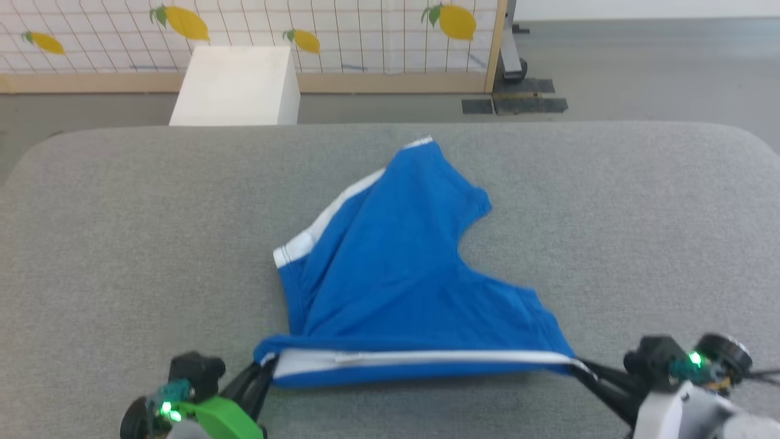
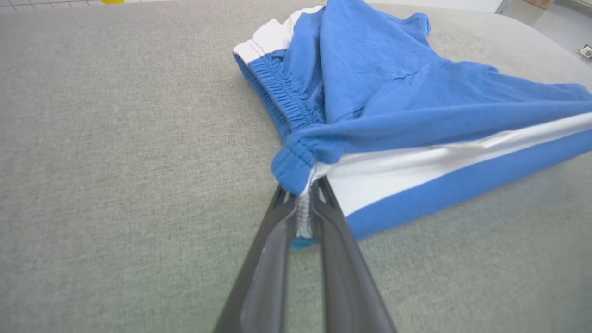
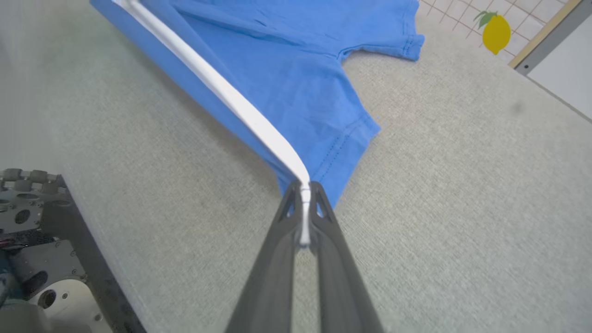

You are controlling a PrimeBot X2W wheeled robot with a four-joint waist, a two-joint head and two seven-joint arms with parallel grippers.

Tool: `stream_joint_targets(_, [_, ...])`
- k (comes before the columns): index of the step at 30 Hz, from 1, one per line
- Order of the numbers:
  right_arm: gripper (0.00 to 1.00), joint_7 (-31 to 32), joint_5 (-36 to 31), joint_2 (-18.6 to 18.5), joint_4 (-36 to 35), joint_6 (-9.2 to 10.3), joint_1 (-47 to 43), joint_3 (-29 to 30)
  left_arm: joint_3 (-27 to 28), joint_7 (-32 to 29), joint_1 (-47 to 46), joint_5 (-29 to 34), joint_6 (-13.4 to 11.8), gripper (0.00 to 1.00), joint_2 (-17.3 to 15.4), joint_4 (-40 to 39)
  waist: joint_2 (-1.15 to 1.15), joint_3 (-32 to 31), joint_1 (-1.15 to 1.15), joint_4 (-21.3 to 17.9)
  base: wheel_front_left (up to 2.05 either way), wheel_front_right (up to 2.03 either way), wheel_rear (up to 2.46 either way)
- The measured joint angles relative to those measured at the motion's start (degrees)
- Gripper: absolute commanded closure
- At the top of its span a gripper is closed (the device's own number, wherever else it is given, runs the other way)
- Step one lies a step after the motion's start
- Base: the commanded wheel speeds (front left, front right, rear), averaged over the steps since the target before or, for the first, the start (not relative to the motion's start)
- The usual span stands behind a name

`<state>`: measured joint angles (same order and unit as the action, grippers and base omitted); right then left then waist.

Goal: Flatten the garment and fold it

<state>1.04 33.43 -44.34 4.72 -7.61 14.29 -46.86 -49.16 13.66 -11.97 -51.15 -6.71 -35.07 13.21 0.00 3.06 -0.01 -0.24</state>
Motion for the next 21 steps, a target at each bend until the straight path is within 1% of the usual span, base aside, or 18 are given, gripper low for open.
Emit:
stream_joint_targets(4, [1.00, 4.05, -3.09, 0.33, -5.75, 0.00, -8.88, 7.26, -0.64, -1.03, 2.44, -0.18, -1.20, 1.00, -1.22, -3.34, 0.00, -0.70, 0.00, 0.72, 0.00, 0.00, 0.00])
stream_joint_targets(7, [1.00, 6.05, -5.98, 1.74, -9.04, 0.00, -12.06, 13.22, -0.71, -1.25, 2.76, -0.24, -1.92, 1.00, -1.74, -4.79, 0.00, -0.48, 0.00, 1.23, 0.00, 0.00, 0.00])
stream_joint_targets(9, [1.00, 7.44, -7.65, 2.57, -10.68, -0.01, -12.32, 15.81, -0.45, -1.30, 2.55, -0.15, -2.15, 1.00, -1.81, -5.34, 0.00, -0.07, 0.00, 1.47, 0.00, 0.00, 0.00])
stream_joint_targets(13, [1.00, 9.64, -10.29, 3.70, -12.62, -0.01, -11.86, 19.44, -0.22, -1.31, 0.69, 0.51, -2.15, 1.00, -1.55, -6.06, 0.00, 1.19, 0.00, 2.07, 0.00, 0.00, 0.00])
stream_joint_targets(15, [1.00, 9.61, -13.13, 3.33, -12.76, -0.01, -10.00, 20.30, -0.05, -1.46, -1.71, 1.23, -1.82, 1.00, -0.68, -5.53, 0.00, 2.01, 0.00, 2.57, 0.00, 0.00, 0.00])
stream_joint_targets(17, [1.00, 9.54, -13.73, 3.64, -12.62, 0.00, -7.38, 21.35, 0.54, -1.35, -3.91, 1.92, -1.67, 1.00, 0.21, -5.08, 0.00, 2.88, 0.00, 3.03, 0.00, 0.00, 0.00])
stream_joint_targets(21, [1.00, 9.95, -14.21, 3.38, -11.06, 0.00, -0.80, 20.57, 1.58, -0.85, -7.34, 2.72, -1.40, 1.00, 1.79, -4.12, 0.00, 5.16, 0.00, 3.91, 0.00, 0.00, 0.00])
